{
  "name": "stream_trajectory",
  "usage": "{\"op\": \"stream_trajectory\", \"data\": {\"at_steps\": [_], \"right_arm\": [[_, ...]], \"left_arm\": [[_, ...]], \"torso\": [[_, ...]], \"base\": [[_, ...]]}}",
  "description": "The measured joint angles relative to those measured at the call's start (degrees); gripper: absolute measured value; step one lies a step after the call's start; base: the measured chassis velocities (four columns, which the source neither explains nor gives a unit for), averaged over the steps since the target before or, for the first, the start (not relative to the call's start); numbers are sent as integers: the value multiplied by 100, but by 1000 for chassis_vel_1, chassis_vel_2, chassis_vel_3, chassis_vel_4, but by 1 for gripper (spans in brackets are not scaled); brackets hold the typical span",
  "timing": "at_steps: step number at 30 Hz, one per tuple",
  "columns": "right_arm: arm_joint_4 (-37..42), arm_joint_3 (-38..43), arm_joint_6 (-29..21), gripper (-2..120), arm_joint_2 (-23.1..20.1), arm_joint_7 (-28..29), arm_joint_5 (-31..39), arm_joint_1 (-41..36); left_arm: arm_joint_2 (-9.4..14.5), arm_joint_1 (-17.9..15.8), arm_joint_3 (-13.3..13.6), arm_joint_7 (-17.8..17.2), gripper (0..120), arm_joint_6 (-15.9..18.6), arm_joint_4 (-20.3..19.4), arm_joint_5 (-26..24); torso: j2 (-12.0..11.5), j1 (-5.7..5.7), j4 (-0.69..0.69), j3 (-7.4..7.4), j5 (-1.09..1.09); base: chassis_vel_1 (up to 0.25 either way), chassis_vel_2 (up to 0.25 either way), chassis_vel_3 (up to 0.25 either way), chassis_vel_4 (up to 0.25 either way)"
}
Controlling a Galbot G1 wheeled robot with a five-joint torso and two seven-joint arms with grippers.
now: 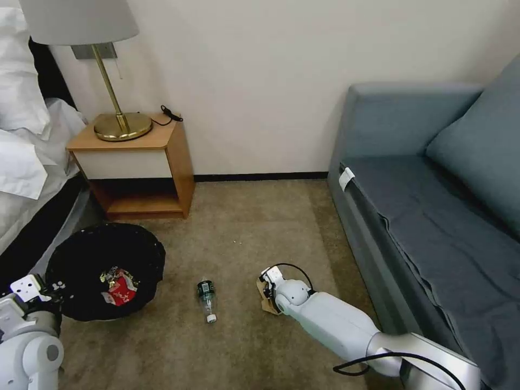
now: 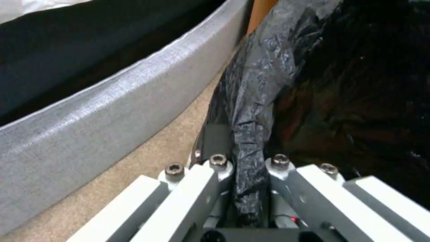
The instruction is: Pick up the trash bin, then pick up the garbage on the floor and place it into the trash bin.
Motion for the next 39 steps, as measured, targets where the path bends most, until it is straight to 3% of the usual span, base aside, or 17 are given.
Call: {"op": "stream_trajectory", "data": {"at_steps": [25,28,29,32,35,39], "right_arm": [[1635,222,-156,0,-695,413,872,-50],[2432,416,-181,0,-1103,529,1126,-72],[3197,620,-281,0,-1413,698,1444,-49],[3738,739,-303,0,-1526,788,1637,46],[4070,803,-305,0,-1479,879,1799,162],[4380,827,-282,0,-1110,1049,2070,397]], "left_arm": [[27,-16,158,8,2,-2,71,33],[22,-6,199,9,2,-2,86,55],[-3,4,292,14,2,-2,111,87],[-24,2,383,14,2,-2,111,122],[-43,0,454,6,2,-2,98,143],[-57,1,517,-6,2,5,61,182]], "torso": [[0,0,1,0,1],[0,0,0,0,1],[0,0,-1,0,0],[0,0,-1,0,0],[0,0,-1,0,-1],[0,0,0,0,0]], "base": [[0,0,0,0],[0,0,0,0],[0,0,0,0],[0,0,0,0],[0,0,0,0],[0,0,0,0]]}}
